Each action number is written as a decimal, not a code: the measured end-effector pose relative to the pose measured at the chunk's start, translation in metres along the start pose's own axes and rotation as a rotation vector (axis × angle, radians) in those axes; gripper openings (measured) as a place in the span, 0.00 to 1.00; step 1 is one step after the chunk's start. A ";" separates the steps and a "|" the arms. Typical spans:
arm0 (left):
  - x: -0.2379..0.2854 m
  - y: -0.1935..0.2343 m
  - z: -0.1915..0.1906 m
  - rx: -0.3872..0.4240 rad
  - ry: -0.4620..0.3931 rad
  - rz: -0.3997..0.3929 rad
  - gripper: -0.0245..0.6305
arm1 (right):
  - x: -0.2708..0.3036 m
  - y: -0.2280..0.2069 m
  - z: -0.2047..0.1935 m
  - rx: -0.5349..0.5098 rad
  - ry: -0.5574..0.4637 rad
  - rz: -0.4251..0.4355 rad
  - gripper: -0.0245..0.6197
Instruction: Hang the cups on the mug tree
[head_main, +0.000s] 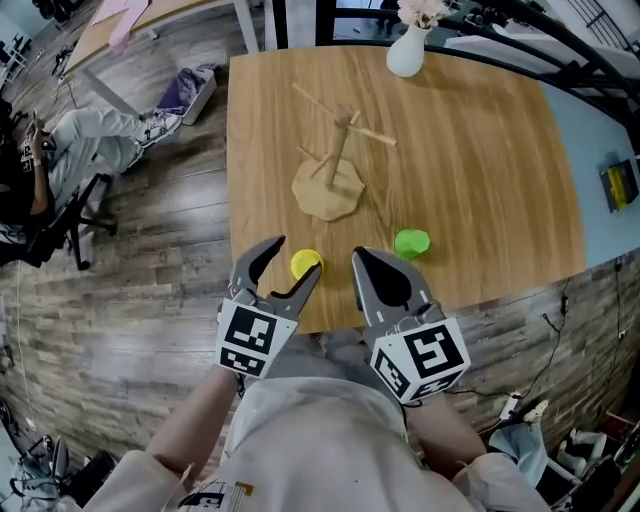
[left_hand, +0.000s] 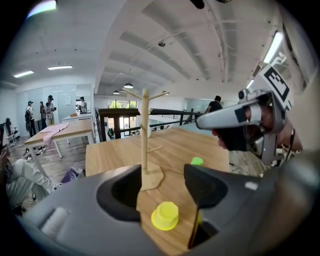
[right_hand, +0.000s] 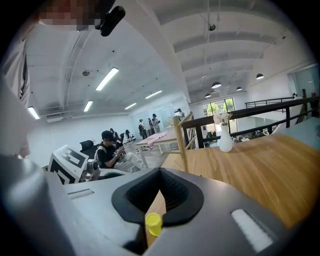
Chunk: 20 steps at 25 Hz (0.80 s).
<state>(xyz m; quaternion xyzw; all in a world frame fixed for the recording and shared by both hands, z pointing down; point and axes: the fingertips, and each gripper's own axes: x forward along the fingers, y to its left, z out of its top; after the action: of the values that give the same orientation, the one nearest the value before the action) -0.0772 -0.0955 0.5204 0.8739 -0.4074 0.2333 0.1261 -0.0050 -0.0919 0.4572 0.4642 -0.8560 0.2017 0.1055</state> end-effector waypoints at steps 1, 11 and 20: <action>0.004 -0.002 -0.007 0.003 0.012 -0.004 0.45 | 0.003 -0.001 -0.005 0.001 0.004 0.003 0.04; 0.039 -0.008 -0.074 -0.004 0.131 -0.028 0.48 | 0.025 -0.015 -0.050 0.008 0.060 0.007 0.04; 0.062 -0.016 -0.119 0.060 0.214 -0.068 0.48 | 0.038 -0.023 -0.095 0.063 0.120 0.002 0.04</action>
<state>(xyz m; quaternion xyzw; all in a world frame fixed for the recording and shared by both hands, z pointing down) -0.0665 -0.0774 0.6543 0.8606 -0.3547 0.3331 0.1507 -0.0069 -0.0896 0.5622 0.4536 -0.8418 0.2562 0.1416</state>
